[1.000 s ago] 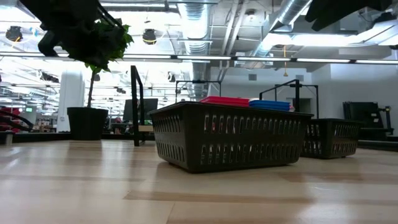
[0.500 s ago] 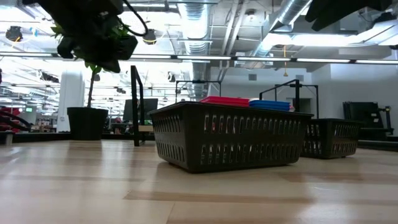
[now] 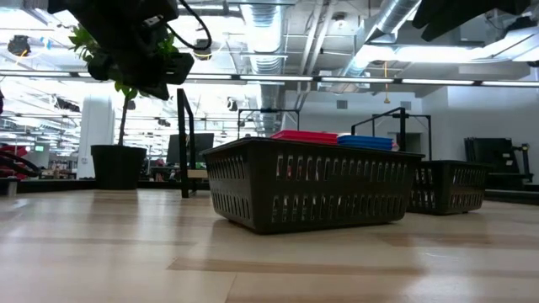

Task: Stack baskets on shelf by color
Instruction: Stack the red bin on the top of the red bin on the shelf

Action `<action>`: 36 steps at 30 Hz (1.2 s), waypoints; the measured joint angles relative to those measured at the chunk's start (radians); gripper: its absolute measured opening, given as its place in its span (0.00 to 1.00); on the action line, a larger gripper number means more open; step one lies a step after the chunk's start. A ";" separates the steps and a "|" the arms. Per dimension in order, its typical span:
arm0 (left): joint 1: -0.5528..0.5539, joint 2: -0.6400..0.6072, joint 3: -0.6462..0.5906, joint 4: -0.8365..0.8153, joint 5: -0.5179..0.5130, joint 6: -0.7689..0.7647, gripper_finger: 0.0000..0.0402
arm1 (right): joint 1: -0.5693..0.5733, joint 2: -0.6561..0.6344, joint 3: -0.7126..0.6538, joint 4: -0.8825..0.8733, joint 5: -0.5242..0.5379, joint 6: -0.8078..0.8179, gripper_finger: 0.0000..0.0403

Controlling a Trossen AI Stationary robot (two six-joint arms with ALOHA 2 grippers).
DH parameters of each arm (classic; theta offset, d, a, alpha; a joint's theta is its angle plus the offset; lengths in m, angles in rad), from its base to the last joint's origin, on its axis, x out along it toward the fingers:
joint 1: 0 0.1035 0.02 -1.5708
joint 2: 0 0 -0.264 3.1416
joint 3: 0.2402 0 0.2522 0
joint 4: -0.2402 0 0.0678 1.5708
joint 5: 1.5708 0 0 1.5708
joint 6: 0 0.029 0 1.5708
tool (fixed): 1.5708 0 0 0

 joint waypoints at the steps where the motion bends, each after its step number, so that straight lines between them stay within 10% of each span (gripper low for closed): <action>1: 0.004 0.000 0.000 0.021 0.003 0.022 0.00 | 0.000 0.000 0.000 0.000 0.000 0.000 0.39; 18: 0.071 -0.008 0.042 0.220 0.112 0.391 0.00 | 0.000 0.000 0.000 0.000 0.000 0.000 0.39; 26: 0.053 -0.103 0.279 -0.038 0.113 0.475 0.00 | 0.000 -0.001 0.000 0.000 0.000 0.000 0.39; 36: 0.230 -0.131 0.249 -0.398 0.443 0.192 0.00 | 0.000 -0.001 0.000 0.003 0.000 -0.025 0.39</action>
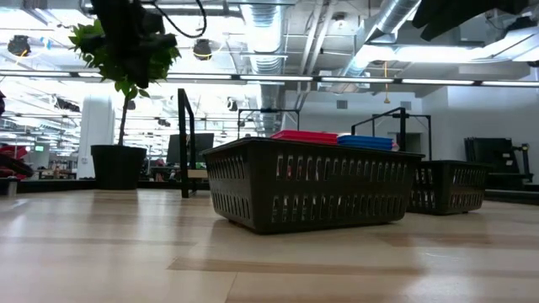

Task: Stack baskets on shelf by color
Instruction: Stack the red bin on the top of the red bin on the shelf

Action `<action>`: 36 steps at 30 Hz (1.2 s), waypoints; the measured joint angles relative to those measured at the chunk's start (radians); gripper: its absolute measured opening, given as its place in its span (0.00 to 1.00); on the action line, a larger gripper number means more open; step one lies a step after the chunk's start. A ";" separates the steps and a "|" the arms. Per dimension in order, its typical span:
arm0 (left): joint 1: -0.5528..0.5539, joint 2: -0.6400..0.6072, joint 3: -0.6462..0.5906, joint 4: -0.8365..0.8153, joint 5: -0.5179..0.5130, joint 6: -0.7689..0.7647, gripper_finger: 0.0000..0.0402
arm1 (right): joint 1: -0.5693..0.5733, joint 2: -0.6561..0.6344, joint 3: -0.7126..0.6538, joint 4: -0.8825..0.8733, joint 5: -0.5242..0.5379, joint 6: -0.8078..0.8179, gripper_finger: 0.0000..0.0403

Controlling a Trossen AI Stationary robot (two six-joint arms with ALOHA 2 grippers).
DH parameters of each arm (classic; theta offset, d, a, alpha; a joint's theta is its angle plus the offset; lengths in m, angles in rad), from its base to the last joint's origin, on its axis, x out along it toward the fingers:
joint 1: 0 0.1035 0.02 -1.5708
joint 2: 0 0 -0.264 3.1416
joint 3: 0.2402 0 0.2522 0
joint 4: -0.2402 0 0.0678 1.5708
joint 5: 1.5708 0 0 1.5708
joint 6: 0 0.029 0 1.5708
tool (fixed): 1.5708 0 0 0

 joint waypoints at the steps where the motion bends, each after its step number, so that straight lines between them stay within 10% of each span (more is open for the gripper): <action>1: 0.010 0.000 -0.017 0.024 0.010 0.000 0.00 | 0.000 0.000 0.000 0.000 0.000 -0.001 0.39; 10: 0.113 0.001 -0.164 0.405 0.230 0.131 0.00 | 0.000 0.000 0.000 0.000 0.000 -0.003 0.39; 36: 0.224 0.052 -0.220 0.698 0.307 0.226 0.00 | 0.003 0.000 0.000 0.014 0.000 -0.002 0.39</action>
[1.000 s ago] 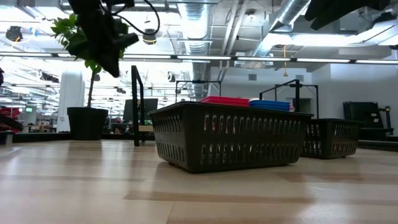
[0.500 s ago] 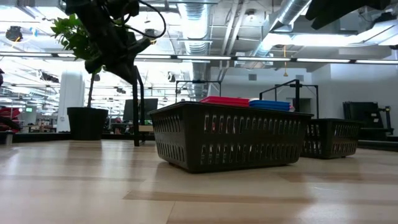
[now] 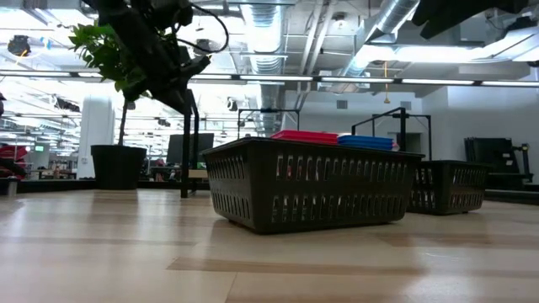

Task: Stack baskets on shelf by color
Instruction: Stack the red bin on the top of the red bin on the shelf

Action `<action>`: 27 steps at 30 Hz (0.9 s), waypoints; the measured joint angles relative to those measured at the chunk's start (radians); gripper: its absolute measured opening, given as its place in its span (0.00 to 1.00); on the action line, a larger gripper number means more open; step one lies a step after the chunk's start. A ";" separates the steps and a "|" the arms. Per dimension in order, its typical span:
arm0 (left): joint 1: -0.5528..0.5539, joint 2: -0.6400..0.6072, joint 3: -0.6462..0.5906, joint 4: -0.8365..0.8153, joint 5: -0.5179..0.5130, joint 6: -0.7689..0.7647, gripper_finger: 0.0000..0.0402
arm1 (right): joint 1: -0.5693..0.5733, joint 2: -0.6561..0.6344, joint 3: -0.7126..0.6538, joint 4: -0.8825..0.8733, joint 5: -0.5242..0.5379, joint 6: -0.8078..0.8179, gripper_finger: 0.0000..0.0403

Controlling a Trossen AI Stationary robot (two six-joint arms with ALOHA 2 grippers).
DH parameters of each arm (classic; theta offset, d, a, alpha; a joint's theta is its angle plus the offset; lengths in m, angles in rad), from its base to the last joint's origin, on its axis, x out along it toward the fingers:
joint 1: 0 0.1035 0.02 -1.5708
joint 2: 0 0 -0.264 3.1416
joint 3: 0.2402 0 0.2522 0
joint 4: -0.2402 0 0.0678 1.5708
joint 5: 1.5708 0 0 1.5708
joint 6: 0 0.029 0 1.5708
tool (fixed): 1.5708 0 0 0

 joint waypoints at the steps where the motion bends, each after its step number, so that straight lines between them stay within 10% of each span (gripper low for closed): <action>1: 0.001 0.012 0.000 0.006 0.007 0.009 0.00 | 0.001 0.000 0.000 0.002 0.000 0.000 0.39; 18: 0.008 -0.135 0.001 -0.096 0.021 0.045 0.00 | -0.099 0.000 0.000 0.034 0.019 -0.046 0.39; 27: 0.008 -0.333 0.001 -0.139 0.021 0.012 0.00 | -0.433 0.000 0.000 0.460 -0.066 -0.617 0.39</action>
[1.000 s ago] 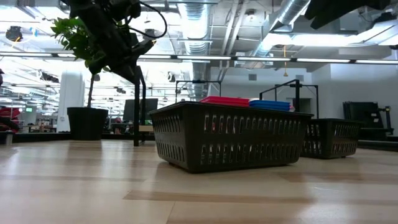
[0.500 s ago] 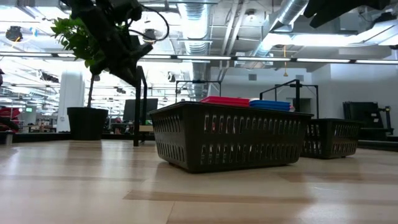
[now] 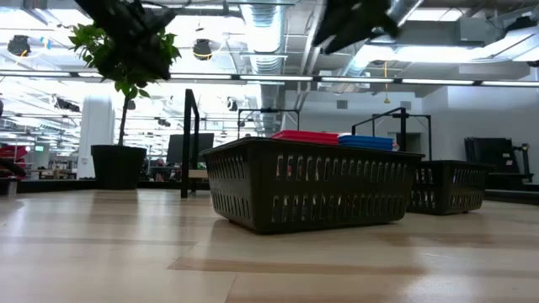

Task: Stack baskets on shelf by color
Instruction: Stack the red bin on the top of the red bin on the shelf

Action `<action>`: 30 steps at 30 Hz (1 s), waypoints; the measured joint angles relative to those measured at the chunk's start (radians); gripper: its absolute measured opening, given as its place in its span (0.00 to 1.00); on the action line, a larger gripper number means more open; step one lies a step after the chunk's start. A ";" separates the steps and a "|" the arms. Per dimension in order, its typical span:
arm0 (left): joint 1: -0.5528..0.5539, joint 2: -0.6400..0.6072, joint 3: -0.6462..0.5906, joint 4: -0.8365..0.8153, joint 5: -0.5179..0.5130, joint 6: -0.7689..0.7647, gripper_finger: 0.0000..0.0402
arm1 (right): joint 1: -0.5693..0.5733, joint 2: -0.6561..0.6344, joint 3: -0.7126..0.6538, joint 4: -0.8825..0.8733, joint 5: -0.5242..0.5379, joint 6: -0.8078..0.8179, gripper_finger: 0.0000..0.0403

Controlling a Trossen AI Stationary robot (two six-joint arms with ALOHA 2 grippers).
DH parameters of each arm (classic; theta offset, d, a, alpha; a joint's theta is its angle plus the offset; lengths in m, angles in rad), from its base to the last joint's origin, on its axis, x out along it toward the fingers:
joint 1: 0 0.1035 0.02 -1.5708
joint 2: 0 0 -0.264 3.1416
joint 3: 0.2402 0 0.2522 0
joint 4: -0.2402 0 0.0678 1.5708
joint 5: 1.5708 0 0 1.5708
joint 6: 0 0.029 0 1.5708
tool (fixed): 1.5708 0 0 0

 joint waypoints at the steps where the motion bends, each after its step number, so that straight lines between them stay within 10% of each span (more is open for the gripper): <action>1: 0.000 -0.018 0.000 0.003 0.000 0.000 0.00 | -0.037 0.000 0.000 0.052 -0.016 -0.057 0.39; 14: -0.002 -0.102 0.000 0.002 -0.013 0.061 0.00 | -0.330 0.247 0.106 0.301 -0.264 -0.350 0.39; 30: -0.002 -0.097 0.000 0.000 -0.019 0.088 0.00 | -0.423 0.691 0.679 -0.070 -0.275 -0.487 0.39</action>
